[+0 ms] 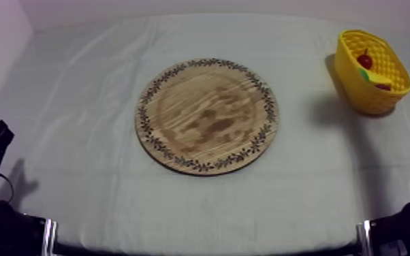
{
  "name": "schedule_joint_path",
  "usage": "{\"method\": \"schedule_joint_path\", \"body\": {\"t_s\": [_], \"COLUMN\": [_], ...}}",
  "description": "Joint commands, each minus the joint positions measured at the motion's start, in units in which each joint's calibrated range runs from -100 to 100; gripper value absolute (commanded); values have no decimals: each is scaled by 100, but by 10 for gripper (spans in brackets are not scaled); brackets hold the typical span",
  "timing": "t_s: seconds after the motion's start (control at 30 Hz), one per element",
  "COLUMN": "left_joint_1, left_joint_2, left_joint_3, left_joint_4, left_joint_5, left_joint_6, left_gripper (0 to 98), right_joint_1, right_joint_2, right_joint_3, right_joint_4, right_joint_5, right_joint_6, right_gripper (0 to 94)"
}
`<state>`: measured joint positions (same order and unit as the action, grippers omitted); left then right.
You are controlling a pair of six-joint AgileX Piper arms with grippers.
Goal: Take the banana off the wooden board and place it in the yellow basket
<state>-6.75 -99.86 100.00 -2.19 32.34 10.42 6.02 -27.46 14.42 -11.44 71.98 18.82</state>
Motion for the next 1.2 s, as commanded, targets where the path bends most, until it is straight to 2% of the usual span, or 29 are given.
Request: {"method": "schedule_joint_path", "body": {"t_s": [0.0, 0.2, 0.37, 0.6, 0.83, 0.97, 1.07, 1.17], "left_joint_1": [-2, -2, -2, -2, -2, -2, -2, -2], "left_joint_2": [4, 4, 4, 4, 4, 4, 4, 4], "left_joint_3": [0, 0, 0, 0, 0, 0, 0, 0], "left_joint_4": [2, 2, 2, 2, 2, 2, 2, 2], "left_joint_5": [0, 0, 0, 0, 0, 0, 0, 0], "left_joint_6": [1, 1, 1, 1, 1, 1, 1, 1], "left_gripper": [1, 1, 1, 1, 1, 1, 1, 1], "right_joint_1": [-1, -11, -134, -293, -504, -666, -727, -816], "right_joint_2": [-876, -2237, -3487, -4828, -5619, -5904, -6201, -6432], "right_joint_3": [977, 2844, 4372, 6126, 7428, 7815, 8080, 8249], "right_joint_4": [-161, -609, -704, -519, -201, 38, -17, 114], "right_joint_5": [-675, -1914, -2624, -3129, -3543, -3617, -3583, -3517], "right_joint_6": [25, 229, 276, 205, -10, -246, -179, -302], "right_gripper": [218, 48, 10, 2, 2, 2, 2, 2]}}
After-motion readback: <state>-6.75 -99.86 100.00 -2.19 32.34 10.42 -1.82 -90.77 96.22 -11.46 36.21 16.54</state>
